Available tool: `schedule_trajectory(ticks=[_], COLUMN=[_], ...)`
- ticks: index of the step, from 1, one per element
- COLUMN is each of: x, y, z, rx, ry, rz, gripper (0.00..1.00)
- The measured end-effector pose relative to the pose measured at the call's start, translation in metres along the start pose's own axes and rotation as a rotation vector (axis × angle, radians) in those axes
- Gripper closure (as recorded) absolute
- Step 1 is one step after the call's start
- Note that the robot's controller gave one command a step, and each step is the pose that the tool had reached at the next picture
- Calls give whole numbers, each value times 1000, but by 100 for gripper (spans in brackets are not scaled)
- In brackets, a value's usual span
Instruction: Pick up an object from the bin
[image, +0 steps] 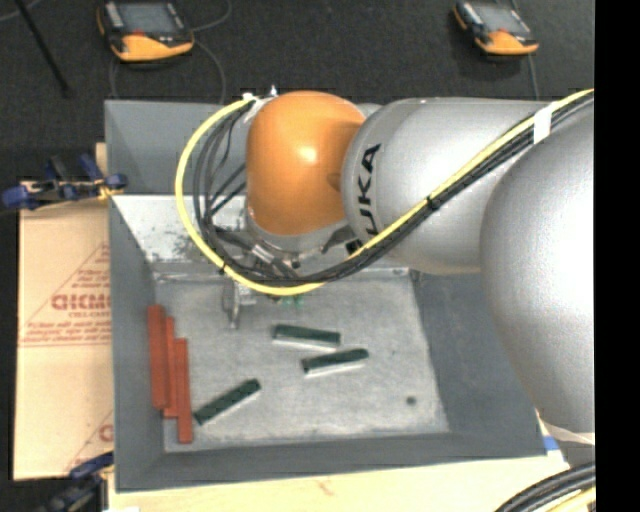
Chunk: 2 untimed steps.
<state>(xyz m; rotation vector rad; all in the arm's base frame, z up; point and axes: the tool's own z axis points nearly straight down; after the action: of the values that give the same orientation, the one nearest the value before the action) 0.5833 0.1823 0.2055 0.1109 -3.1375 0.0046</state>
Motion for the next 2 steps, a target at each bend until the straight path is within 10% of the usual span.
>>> schedule_trajectory(ticks=[2], x=[33], y=[-165], z=[33], rx=[1], ry=[-4], rz=[185], gripper=[100])
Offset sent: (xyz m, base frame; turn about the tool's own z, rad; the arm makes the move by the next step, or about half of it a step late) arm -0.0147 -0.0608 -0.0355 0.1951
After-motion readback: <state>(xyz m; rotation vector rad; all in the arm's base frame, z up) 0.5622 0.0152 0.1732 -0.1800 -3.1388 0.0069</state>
